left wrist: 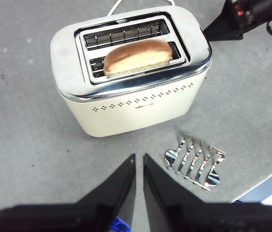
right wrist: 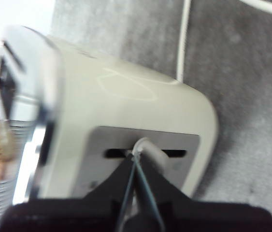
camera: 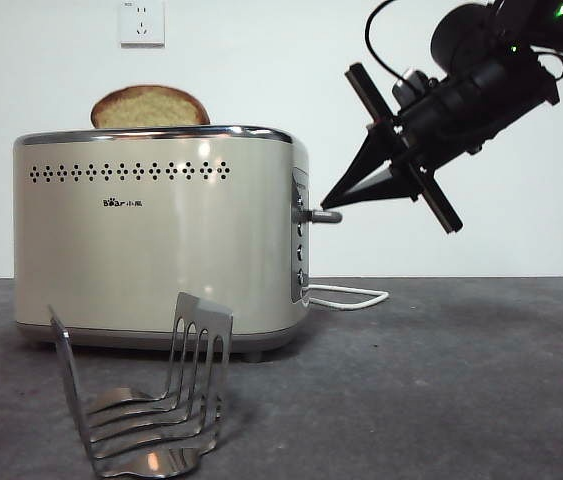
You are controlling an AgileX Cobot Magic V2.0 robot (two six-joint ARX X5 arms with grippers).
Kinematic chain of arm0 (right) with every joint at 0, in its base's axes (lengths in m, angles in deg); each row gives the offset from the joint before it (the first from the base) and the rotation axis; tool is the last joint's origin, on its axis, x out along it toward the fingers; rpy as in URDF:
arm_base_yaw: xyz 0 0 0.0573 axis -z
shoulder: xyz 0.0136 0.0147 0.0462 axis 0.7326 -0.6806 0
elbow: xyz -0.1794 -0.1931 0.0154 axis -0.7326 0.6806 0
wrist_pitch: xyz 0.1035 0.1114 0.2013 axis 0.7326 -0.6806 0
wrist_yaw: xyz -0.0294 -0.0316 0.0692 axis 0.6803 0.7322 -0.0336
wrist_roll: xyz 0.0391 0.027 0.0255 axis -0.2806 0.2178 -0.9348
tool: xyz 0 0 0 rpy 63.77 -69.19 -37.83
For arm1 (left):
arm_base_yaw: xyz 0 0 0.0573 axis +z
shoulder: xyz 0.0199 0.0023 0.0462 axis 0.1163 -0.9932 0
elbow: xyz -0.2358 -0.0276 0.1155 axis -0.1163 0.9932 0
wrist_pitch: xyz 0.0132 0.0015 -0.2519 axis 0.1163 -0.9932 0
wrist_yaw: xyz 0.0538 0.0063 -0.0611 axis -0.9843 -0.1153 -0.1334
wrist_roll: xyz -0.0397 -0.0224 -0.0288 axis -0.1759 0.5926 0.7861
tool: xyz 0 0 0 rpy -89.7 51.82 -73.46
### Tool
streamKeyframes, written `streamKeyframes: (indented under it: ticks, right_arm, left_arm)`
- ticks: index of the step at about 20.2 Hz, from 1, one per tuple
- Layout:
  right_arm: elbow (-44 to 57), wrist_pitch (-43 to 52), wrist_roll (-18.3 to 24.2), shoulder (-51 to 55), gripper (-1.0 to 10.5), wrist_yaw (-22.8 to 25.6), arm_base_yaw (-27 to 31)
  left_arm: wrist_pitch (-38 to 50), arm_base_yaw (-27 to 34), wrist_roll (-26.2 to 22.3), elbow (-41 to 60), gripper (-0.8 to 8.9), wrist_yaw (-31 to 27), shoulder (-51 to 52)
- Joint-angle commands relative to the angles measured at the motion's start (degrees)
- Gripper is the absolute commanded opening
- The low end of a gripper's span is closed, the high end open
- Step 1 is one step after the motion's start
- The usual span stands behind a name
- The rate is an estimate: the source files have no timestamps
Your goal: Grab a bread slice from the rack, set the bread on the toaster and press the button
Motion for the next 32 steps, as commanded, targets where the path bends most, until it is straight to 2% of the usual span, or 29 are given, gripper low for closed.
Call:
streamKeyframes:
  ticks: [1, 6, 18, 21, 32]
  right_arm:
    - [0.28, -0.96, -0.17, -2.27, -0.1, 0.66, -0.09]
    - [0.28, -2.38, -0.13, -4.00, -0.1, 2.75, -0.07]
    - [0.28, -9.53, 0.04, -10.62, -0.1, 2.56, -0.09]
    - [0.28, -11.47, 0.04, -11.17, -0.1, 3.78, -0.09]
    - [0.02, -9.79, -0.20, -10.80, -0.1, 2.56, 0.00]
  left_arm:
    - [0.20, -0.13, 0.39, 0.00, 0.26, 0.09, 0.39]
    - [0.20, -0.13, 0.39, 0.00, 0.26, 0.09, 0.39]
    - [0.20, -0.13, 0.33, 0.00, 0.26, 0.09, 0.37]
    - [0.20, -0.13, 0.33, 0.00, 0.26, 0.09, 0.37]
    - [0.20, -0.13, 0.13, 0.00, 0.26, 0.09, 0.37]
